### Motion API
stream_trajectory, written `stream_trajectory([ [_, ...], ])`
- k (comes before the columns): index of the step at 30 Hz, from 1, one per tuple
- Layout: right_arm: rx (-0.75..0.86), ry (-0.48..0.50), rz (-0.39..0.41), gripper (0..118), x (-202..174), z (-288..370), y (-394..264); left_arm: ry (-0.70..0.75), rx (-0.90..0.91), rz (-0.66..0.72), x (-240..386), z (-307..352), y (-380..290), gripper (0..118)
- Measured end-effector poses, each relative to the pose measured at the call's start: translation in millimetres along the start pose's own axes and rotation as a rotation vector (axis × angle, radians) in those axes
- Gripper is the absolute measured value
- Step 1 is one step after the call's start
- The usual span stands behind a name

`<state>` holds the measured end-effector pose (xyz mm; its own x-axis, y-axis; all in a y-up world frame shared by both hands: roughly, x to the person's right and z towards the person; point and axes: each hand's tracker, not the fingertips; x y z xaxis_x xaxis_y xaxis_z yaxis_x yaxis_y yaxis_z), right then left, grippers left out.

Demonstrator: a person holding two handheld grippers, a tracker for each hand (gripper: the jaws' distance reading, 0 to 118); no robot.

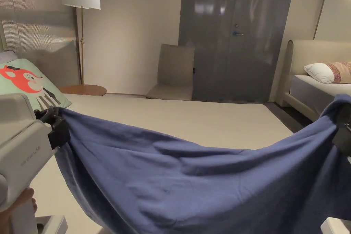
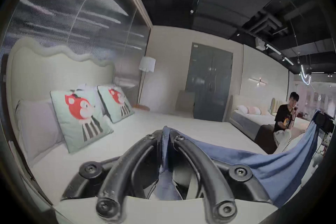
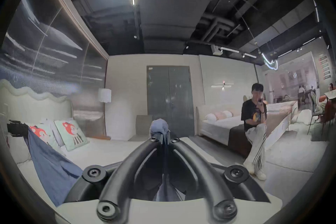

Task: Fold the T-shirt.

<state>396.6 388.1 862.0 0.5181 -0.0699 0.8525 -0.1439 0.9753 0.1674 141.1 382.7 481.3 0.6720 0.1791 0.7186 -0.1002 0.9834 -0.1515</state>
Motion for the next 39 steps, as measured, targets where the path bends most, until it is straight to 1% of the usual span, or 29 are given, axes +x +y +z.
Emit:
stream_trajectory([
  [4,0.073,0.004,0.015,3,-6.8,-20.0,34.0,-0.006,0.046,0.000,6.9,-18.7,44.0,4],
  [7,0.089,0.021,0.017,3,-11.1,-46.9,56.3,-0.006,0.061,0.001,8.7,-41.5,73.6,4],
  [9,0.103,0.014,0.044,3,-16.7,-72.3,70.0,-0.003,0.069,-0.001,8.9,-59.9,91.4,4],
  [11,0.101,0.012,0.041,3,-20.0,-93.7,82.0,0.005,0.069,0.001,6.4,-83.1,106.1,4],
  [13,0.092,0.015,0.005,3,-22.3,-125.2,93.4,0.003,0.077,0.011,3.8,-106.7,120.2,4],
  [15,0.096,0.005,-0.003,3,-26.4,-154.1,101.3,0.012,0.087,0.017,5.3,-128.0,132.6,4],
  [21,0.117,-0.009,0.005,3,-40.1,-234.8,116.0,0.033,0.130,-0.003,5.8,-193.4,162.3,4],
  [24,0.124,-0.019,0.014,3,-44.6,-271.7,118.4,0.038,0.151,0.033,3.4,-228.0,173.8,4],
  [28,0.127,-0.028,0.001,3,-51.3,-320.9,110.9,0.056,0.166,0.055,4.8,-273.8,177.8,4],
  [31,0.116,-0.035,0.025,3,-58.4,-352.1,101.0,0.063,0.172,0.054,8.1,-304.6,175.8,4],
  [33,0.111,-0.037,0.031,3,-60.8,-366.7,94.1,0.070,0.177,0.057,9.7,-320.1,171.9,4],
  [36,0.096,-0.039,0.006,3,-60.4,-383.8,77.7,0.081,0.178,0.079,9.2,-339.9,160.8,4],
  [39,0.075,-0.043,0.022,3,-60.1,-392.9,58.1,0.080,0.160,0.102,5.9,-353.9,145.2,4],
])
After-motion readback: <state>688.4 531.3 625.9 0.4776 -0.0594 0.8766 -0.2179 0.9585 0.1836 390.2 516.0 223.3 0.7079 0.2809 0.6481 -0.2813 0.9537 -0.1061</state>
